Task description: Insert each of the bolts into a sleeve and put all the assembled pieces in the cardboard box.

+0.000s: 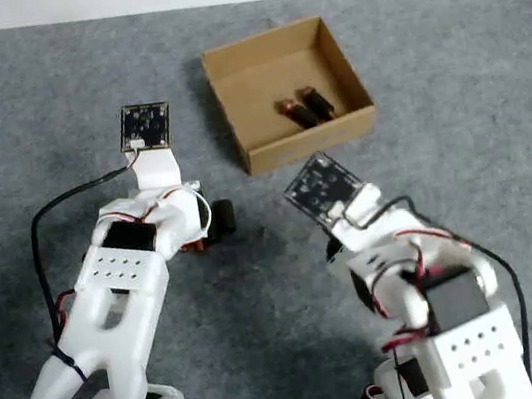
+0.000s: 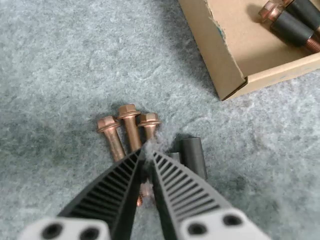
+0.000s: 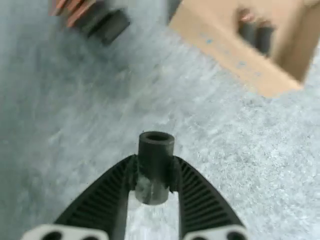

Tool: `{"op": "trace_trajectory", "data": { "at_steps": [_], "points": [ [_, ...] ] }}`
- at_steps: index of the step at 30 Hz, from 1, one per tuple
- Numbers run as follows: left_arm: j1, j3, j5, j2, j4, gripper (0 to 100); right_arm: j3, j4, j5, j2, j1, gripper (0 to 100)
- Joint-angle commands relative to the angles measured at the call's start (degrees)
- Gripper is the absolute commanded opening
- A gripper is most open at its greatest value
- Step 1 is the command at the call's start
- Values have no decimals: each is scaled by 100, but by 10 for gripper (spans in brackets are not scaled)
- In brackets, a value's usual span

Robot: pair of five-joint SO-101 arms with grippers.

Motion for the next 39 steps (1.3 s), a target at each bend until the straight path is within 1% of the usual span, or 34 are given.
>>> {"op": "trace_trajectory", "data": {
  "at_steps": [1,4,7,8,10,12,14,15,17,19,21,24,30,34,39],
  "points": [
    [-48,-22,88,-40,-88,26,769,-813,-501,-998,-4,5],
    [-48,-22,88,-40,-88,25,1982,-1560,-958,-2290,-171,5],
    [-66,-40,53,-48,-79,27,3213,-2062,-1090,-3767,-207,5],
    [-66,-57,44,-48,-70,27,3547,-2176,-1099,-4057,-180,5],
    [-84,-75,9,-84,-79,27,4101,-2554,-1108,-3855,-127,5],
    [-92,-66,-360,-207,-88,27,4198,-3116,-1152,-3547,-48,5],
    [-84,-84,-642,-259,-88,24,4233,-3600,-1459,-3547,66,5],
    [-84,-110,-607,-268,-105,24,4277,-3670,-1644,-3591,189,5],
    [-127,-356,-185,-180,-105,24,4426,-3679,-1978,-3776,400,5],
    [-145,-734,545,110,264,24,4567,-3688,-2127,-3925,646,5],
    [-215,-1349,985,646,897,24,4664,-3688,-2110,-3899,787,5],
    [-224,-2387,993,1807,1697,25,4725,-3679,-2110,-3881,892,5],
    [-338,-4189,1020,3881,2857,28,4787,-3688,-2101,-3881,892,5],
    [-453,-4857,1029,4629,3174,28,4787,-3688,-2101,-3881,892,5],
    [-585,-5086,1029,4804,3305,28,4796,-3688,-2101,-3881,892,5]
  ]
}}
